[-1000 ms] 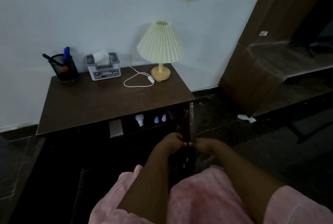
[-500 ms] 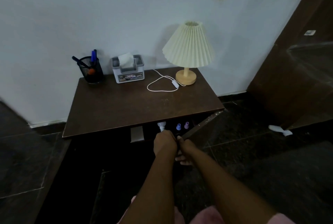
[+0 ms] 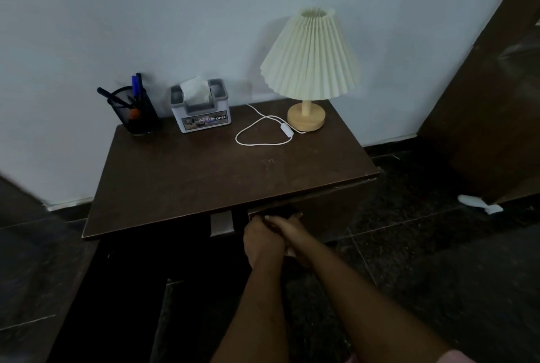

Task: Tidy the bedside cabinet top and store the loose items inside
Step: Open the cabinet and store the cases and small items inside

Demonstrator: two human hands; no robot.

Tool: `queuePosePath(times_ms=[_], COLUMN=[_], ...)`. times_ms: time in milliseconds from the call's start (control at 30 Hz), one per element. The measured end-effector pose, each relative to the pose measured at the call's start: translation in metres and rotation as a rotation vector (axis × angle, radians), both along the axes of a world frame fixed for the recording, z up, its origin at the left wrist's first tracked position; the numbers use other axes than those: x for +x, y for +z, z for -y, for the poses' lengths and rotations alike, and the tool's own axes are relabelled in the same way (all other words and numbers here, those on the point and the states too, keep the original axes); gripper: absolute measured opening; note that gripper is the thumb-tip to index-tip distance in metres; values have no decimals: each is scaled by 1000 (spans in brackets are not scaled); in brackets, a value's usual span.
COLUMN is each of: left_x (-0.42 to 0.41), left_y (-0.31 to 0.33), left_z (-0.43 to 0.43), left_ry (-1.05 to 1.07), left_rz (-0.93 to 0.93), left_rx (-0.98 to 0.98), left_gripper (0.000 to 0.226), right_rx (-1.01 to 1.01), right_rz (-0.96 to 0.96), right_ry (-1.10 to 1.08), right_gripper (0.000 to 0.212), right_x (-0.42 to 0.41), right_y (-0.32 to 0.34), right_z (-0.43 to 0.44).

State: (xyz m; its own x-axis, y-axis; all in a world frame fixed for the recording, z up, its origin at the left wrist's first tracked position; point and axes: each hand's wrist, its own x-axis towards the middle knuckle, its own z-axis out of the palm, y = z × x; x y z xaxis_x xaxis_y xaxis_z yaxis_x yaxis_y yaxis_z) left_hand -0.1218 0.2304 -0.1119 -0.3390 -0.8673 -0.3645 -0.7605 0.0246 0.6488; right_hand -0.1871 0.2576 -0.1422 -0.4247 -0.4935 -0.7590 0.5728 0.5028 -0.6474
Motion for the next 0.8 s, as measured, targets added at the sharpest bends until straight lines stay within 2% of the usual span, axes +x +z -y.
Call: queuePosePath(times_ms=[67,333,500,600,667,800], left_x=[-1,5,14,44,81,179], left_y=[-10,-24,-16,-8,-1,19], left_z=[8,23,31,47,59,72], left_ry=[-12,-84,-143,-80,2,160], left_rz=[-37,-45,-112,-222,-223,-149], left_rx=[3,-11,164,317,257,-136], left_gripper=[27,38,47,58,54,32], right_rx=[-5,14,43,38,22,-68], right_rz=[-2,-47,-130,-176,-186,-189], right_ry=[17,150,271,405,524,729], right_gripper=[76,77,92,96,95,89], right_x=[-5,-8,8,23,33,65], right_y=[-3,-6,11,22,33,57], right_z=[3,2,2,1,1,9])
